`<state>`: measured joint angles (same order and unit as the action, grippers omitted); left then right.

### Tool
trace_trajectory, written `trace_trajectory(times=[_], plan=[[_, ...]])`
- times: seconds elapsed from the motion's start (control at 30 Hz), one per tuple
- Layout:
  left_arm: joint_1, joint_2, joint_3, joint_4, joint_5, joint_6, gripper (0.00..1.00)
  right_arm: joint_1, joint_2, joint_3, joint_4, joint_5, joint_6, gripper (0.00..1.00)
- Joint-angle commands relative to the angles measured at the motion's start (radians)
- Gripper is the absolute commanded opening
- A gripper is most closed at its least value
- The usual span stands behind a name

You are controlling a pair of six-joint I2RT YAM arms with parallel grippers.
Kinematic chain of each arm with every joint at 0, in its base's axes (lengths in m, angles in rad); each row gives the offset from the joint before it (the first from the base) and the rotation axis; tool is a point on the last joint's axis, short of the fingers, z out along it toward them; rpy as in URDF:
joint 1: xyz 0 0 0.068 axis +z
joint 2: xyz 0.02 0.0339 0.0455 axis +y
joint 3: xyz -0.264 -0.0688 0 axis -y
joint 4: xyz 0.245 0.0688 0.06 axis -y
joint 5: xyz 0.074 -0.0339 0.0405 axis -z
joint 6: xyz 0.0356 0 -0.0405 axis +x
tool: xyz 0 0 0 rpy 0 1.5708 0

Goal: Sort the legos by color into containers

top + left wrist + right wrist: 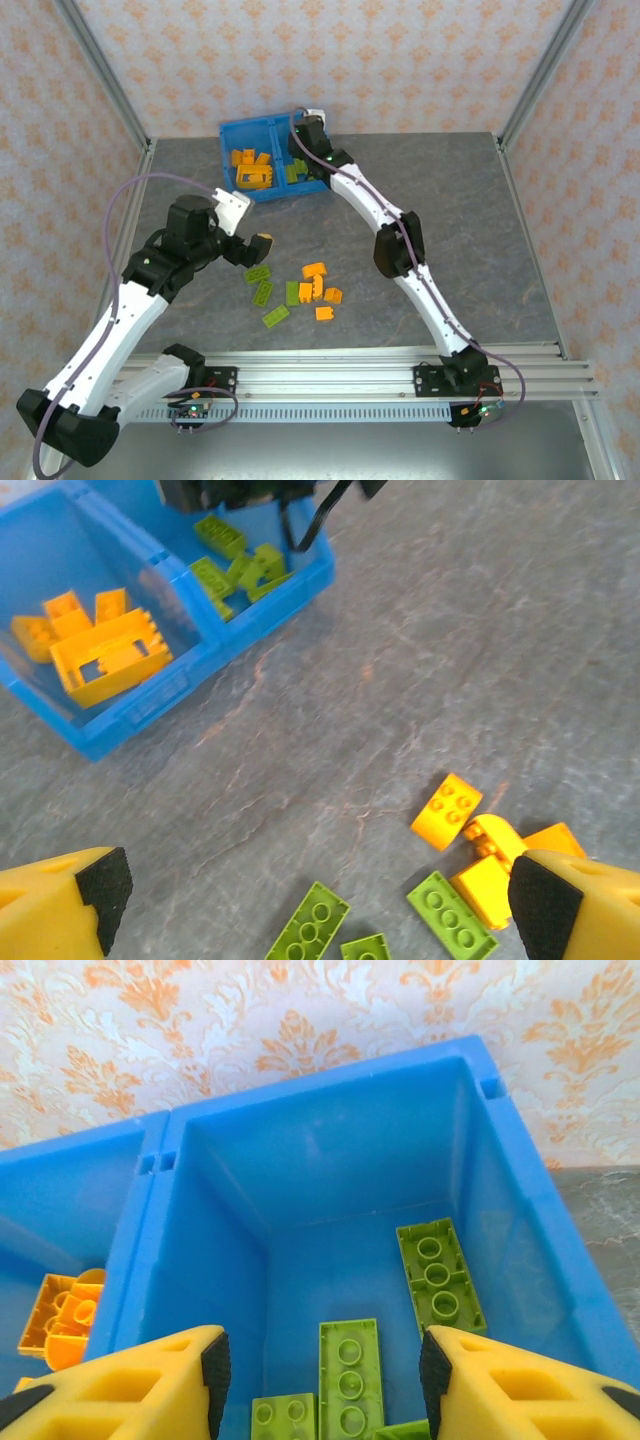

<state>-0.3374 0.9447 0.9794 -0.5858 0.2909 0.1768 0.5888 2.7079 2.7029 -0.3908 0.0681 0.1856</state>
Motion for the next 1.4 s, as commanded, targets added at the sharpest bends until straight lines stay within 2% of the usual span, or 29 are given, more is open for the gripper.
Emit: trace_trajectory(times=[0.0, 0.07, 0.13, 0.27, 0.3, 0.43, 0.53, 0.67, 0.73, 0.83, 1.0, 1.13, 1.37], plan=[[0.005, 0.030, 0.027, -0.020, -0.058, -0.020, 1.00, 0.002, -0.195, -0.036, -0.021, 0.011, -0.009, 0.54], [0.004, 0.058, 0.028, -0.007, -0.090, -0.049, 1.00, 0.001, -0.283, -0.110, -0.063, -0.009, 0.001, 0.54], [0.006, 0.091, 0.035, 0.004, -0.169, -0.107, 1.00, 0.003, -0.395, -0.242, -0.071, -0.040, 0.011, 0.55], [0.005, 0.194, 0.125, -0.082, -0.393, -0.303, 1.00, 0.003, -0.709, -0.692, 0.045, -0.124, 0.026, 0.62], [0.005, 0.219, 0.156, -0.118, -0.414, -0.351, 1.00, 0.003, -0.788, -0.796, 0.079, -0.137, 0.023, 0.66], [-0.024, 0.274, 0.182, -0.155, -0.344, -0.510, 1.00, 0.005, -1.105, -1.226, 0.176, -0.167, 0.017, 0.81], [-0.098, 0.293, 0.148, -0.121, -0.307, -0.652, 0.99, 0.005, -1.265, -1.436, 0.183, -0.166, 0.053, 0.86], [-0.252, 0.346, 0.097, -0.082, -0.288, -0.803, 0.96, 0.006, -1.357, -1.534, 0.080, -0.184, 0.083, 0.89], [-0.329, 0.389, 0.080, -0.084, -0.289, -0.850, 0.91, 0.006, -1.374, -1.563, 0.045, -0.157, 0.093, 0.90], [-0.395, 0.451, 0.058, -0.086, -0.266, -0.885, 0.84, 0.005, -1.383, -1.590, 0.026, -0.100, 0.111, 0.91], [-0.458, 0.535, 0.020, -0.039, -0.179, -0.864, 0.76, 0.004, -1.352, -1.581, 0.023, -0.057, 0.115, 0.92], [-0.493, 0.572, 0.004, -0.050, -0.205, -0.843, 0.57, 0.004, -1.321, -1.555, 0.009, -0.055, 0.109, 0.91], [-0.493, 0.622, -0.021, 0.003, -0.169, -0.814, 0.55, 0.004, -1.309, -1.551, -0.010, -0.039, 0.121, 0.91]])
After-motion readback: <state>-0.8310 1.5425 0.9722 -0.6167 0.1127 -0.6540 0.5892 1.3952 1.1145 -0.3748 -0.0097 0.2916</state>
